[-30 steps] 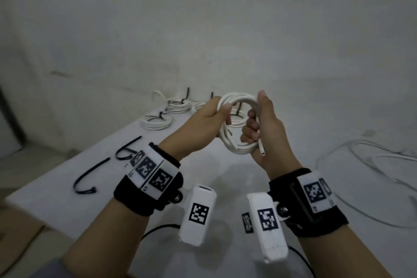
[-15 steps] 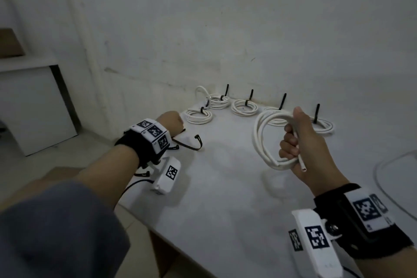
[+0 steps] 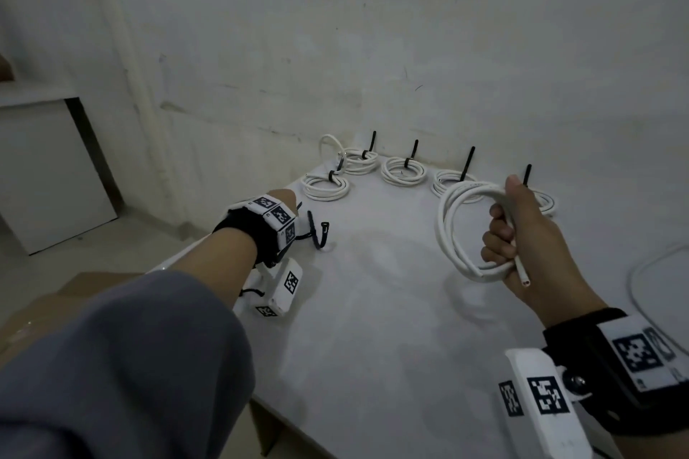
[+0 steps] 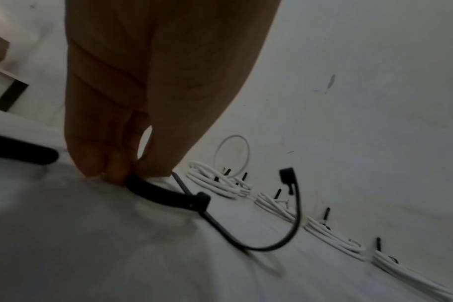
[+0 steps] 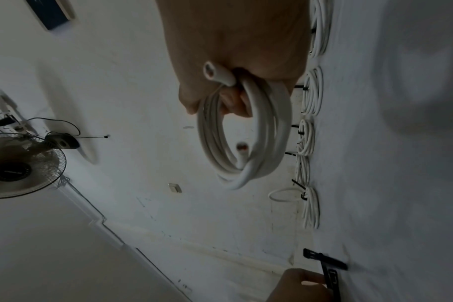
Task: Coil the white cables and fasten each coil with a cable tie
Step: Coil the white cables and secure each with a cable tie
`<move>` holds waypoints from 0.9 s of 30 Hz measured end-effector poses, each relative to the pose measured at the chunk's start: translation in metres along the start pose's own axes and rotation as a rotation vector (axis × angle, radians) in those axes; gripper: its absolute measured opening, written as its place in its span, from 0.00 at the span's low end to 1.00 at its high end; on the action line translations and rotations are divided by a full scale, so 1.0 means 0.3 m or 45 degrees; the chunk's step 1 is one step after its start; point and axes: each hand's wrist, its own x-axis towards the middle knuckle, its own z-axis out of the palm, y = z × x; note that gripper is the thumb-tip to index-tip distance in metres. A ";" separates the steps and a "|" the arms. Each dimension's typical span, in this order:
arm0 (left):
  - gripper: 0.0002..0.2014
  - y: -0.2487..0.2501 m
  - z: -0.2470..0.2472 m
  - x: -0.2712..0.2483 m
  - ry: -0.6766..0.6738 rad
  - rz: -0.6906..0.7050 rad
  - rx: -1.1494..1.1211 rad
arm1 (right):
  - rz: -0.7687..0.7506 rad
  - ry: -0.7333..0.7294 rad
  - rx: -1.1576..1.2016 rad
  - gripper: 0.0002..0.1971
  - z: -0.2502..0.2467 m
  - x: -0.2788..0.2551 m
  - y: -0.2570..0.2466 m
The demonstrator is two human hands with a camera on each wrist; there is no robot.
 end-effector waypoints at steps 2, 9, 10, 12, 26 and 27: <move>0.08 0.017 -0.013 -0.003 0.016 0.125 0.003 | 0.004 0.006 0.016 0.22 -0.006 0.003 0.000; 0.11 0.157 -0.187 -0.102 0.247 0.234 -0.167 | -0.076 0.019 0.043 0.22 -0.018 -0.015 -0.039; 0.10 0.180 -0.209 -0.120 0.276 0.263 -0.298 | -0.097 0.028 0.050 0.22 -0.024 -0.019 -0.048; 0.04 0.241 -0.242 -0.168 0.250 0.329 -0.785 | -0.150 0.076 0.061 0.21 -0.047 -0.028 -0.069; 0.04 0.792 -0.181 -0.651 -0.552 0.884 -1.480 | -0.639 0.801 -0.173 0.23 -0.389 -0.092 -0.191; 0.04 0.821 -0.172 -0.654 -0.523 0.877 -1.486 | -0.668 0.803 -0.195 0.23 -0.401 -0.093 -0.192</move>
